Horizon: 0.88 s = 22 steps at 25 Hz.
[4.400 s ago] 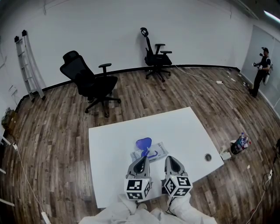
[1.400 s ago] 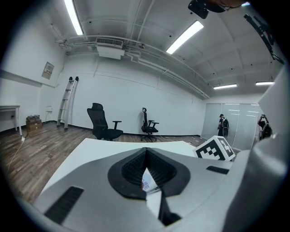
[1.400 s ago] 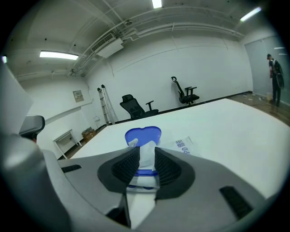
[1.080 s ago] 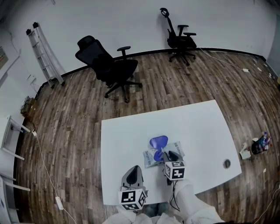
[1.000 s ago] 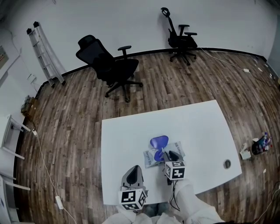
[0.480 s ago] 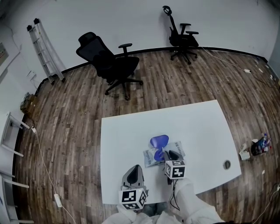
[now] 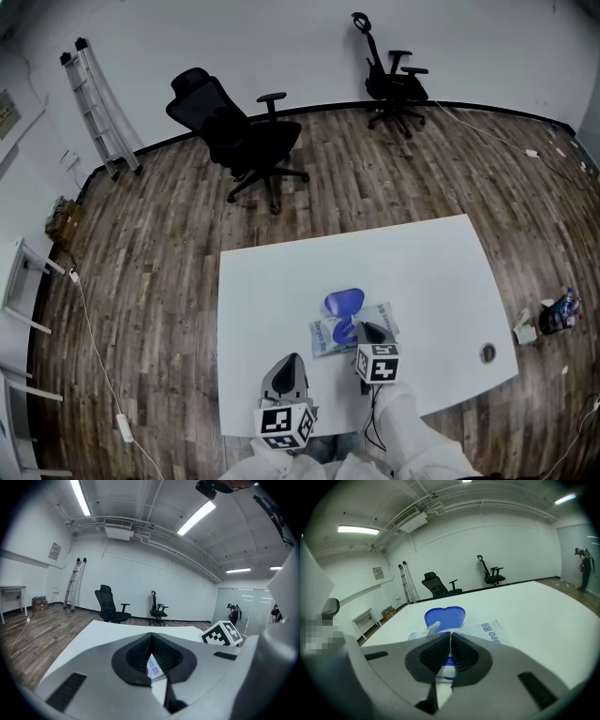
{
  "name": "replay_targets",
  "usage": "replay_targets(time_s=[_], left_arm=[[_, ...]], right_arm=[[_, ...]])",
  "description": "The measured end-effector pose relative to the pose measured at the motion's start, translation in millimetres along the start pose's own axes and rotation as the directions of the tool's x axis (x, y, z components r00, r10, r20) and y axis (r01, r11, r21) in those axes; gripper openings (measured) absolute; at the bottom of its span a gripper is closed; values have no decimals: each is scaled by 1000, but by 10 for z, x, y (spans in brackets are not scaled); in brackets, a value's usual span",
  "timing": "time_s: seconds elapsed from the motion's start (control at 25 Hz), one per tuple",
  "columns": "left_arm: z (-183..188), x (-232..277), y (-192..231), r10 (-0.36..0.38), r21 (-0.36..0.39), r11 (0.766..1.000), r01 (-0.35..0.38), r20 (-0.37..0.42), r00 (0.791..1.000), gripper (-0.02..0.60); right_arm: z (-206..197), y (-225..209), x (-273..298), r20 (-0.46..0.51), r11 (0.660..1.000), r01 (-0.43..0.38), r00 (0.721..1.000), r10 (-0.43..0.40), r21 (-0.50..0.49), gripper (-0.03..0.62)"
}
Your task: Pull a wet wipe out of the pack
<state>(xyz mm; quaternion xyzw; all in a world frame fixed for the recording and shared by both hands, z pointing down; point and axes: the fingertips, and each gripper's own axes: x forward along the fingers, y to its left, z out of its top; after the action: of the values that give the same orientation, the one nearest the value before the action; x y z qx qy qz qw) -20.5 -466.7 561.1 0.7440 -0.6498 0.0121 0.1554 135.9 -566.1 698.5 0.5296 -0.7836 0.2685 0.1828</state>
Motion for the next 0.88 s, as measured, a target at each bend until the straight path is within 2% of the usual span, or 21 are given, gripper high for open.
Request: replay_targets(time_s=[0.88], left_arm=[[34,-20,-102,-32,-1,999,32,15,999,-2]], right_arm=[[205,124,-178,68,999,-39,997,41,-29,12]])
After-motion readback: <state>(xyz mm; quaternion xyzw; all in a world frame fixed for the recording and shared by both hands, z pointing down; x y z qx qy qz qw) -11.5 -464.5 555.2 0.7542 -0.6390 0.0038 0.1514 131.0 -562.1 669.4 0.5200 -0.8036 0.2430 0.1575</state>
